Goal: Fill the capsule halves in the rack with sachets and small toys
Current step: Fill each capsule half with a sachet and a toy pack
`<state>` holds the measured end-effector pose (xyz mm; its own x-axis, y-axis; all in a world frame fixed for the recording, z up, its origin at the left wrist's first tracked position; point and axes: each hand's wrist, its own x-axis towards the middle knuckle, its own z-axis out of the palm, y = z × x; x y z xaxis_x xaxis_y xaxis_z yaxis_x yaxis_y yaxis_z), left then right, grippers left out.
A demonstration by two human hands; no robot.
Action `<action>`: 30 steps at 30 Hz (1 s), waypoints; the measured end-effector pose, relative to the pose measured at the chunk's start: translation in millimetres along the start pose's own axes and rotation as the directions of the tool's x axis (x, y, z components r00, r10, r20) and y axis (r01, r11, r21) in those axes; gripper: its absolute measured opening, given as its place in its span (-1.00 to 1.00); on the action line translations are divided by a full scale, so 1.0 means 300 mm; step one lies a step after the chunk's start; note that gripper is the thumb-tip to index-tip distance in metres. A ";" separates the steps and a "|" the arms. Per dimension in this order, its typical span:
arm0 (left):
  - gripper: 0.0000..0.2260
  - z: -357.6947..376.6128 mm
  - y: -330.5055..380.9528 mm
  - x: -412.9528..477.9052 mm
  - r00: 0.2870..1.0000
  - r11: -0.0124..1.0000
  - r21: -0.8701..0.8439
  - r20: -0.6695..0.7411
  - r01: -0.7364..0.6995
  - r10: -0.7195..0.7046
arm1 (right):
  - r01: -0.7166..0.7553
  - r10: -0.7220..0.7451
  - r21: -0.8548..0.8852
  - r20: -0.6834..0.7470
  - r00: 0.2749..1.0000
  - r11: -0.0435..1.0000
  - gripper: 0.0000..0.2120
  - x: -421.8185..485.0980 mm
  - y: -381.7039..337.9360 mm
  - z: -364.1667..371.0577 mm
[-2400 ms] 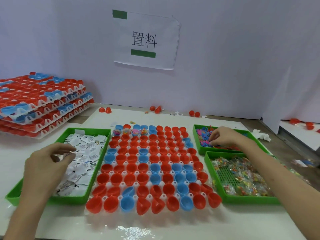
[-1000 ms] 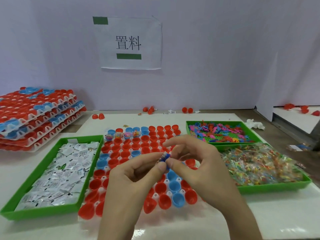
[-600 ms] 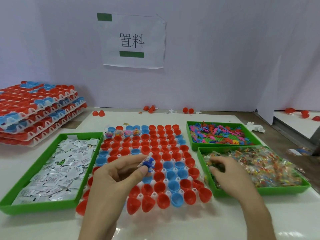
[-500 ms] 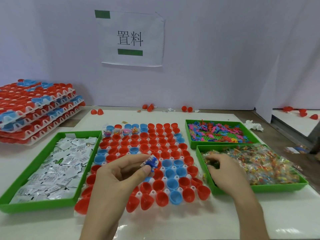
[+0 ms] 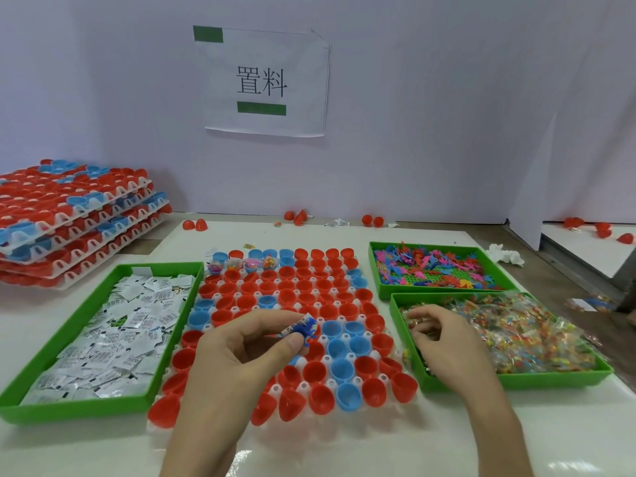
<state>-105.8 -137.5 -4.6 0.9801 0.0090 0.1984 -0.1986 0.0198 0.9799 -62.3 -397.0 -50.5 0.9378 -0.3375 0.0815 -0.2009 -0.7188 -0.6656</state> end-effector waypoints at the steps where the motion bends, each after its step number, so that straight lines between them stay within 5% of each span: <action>1: -0.71 0.002 -0.001 0.000 1.000 1.000 0.011 0.002 0.000 0.000 | 0.010 -0.010 -0.011 0.011 1.000 1.000 -0.79 0.000 -0.001 0.000; 12: -0.68 0.004 0.013 -0.002 1.000 1.000 0.013 -0.010 0.016 -0.016 | -0.004 0.006 0.096 -0.023 1.000 0.995 -0.89 0.013 0.015 0.007; 19: -0.71 0.004 0.007 -0.001 1.000 1.000 0.014 -0.002 0.012 -0.012 | 0.137 -0.016 0.393 -0.296 0.955 0.909 -0.90 -0.011 -0.026 -0.028; 25: -0.79 0.033 0.021 -0.015 0.997 0.997 -0.076 0.065 -0.024 0.029 | 0.238 -0.292 0.752 -0.063 0.954 0.615 -0.91 -0.119 -0.205 -0.051; 30: -0.77 0.042 0.030 -0.019 0.994 0.994 -0.074 0.075 -0.076 0.081 | 0.237 -0.455 0.782 0.066 0.888 0.577 -0.87 -0.183 -0.297 -0.034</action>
<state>-113.1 -150.0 3.2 0.9583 -0.0646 0.2784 -0.2719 0.0929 0.9578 -98.7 -320.5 11.9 0.9429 0.0673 0.3262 0.3281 -0.0196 -0.9444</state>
